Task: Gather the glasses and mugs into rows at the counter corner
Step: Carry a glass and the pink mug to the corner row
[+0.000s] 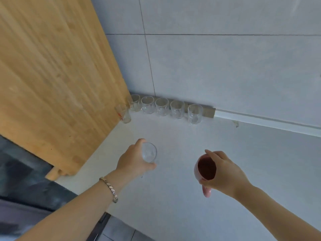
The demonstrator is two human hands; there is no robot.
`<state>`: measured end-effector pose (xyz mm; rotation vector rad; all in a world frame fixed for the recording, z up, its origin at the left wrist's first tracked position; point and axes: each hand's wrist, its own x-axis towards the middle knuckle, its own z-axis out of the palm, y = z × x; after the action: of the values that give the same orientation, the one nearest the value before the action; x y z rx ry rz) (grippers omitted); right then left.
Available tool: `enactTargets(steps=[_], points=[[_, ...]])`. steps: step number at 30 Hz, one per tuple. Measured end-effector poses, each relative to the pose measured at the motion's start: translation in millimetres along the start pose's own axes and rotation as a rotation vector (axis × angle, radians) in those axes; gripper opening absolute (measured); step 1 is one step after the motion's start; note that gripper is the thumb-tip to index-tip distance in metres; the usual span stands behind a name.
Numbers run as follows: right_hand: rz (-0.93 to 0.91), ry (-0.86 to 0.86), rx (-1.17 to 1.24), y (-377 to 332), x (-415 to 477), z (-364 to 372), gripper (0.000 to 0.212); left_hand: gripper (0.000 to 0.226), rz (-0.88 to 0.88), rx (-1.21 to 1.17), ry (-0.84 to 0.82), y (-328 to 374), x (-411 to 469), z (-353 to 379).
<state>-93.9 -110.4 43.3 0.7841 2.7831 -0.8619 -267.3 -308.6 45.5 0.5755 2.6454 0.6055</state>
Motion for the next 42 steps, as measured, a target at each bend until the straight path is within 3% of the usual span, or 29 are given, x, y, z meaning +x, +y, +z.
enactTargets(steps=[9, 18, 23, 32, 34, 38, 42], points=[[-0.032, -0.072, 0.006, -57, 111, 15, 0.093, 0.089, -0.010, 0.000, 0.052, -44, 133, -44], [0.178, 0.005, 0.095, -113, 197, 66, 0.092, 0.093, 0.139, 0.025, -0.081, -85, 274, -40], [0.230, 0.077, 0.112, -143, 257, 81, 0.090, 0.090, 0.208, 0.043, -0.154, -102, 301, -27], [0.241, 0.069, 0.072, -166, 322, 94, 0.087, 0.088, 0.303, 0.005, -0.117, -111, 312, -19], [0.253, 0.060, 0.066, -168, 326, 94, 0.089, 0.080, 0.368, 0.071, -0.049, -109, 309, -26], [0.286, 0.079, 0.053, -167, 321, 100, 0.095, 0.035, 0.545, 0.258, 0.349, -115, 310, -40], [0.327, 0.098, 0.053, -172, 320, 102, 0.097, 0.021, 0.380, 0.365, 0.265, -132, 320, -54]])
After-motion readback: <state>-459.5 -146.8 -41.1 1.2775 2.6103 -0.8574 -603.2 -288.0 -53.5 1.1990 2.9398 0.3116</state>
